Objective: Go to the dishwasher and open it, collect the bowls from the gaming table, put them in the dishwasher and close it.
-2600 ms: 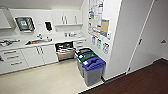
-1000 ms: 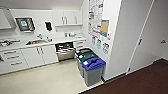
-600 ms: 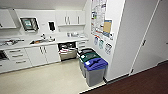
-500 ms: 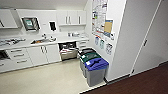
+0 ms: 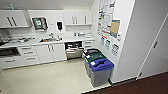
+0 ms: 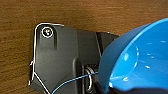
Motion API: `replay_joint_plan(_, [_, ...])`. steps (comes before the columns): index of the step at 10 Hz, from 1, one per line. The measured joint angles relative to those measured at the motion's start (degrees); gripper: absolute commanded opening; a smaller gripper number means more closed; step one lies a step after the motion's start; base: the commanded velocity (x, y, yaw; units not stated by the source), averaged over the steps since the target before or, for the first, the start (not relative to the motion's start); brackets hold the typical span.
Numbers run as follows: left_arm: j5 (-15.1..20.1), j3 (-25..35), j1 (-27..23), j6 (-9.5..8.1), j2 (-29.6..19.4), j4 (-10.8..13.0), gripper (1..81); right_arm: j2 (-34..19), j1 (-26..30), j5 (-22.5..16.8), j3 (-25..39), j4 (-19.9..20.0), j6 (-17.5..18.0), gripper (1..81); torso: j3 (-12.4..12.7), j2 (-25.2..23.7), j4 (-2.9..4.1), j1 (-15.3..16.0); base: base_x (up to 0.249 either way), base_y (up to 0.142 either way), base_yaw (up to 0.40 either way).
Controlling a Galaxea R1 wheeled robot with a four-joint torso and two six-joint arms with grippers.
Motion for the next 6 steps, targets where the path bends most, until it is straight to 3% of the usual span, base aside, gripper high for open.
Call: replay_joint_plan(6, [-0.07, -0.06, 0.05, 0.0, 0.17, -0.48, 1.0, 0.2, -0.02, -0.05, -0.02, -0.01, 0.0, 1.0, 0.0, 0.0, 0.0, -0.01, 0.0, 0.0, 0.145])
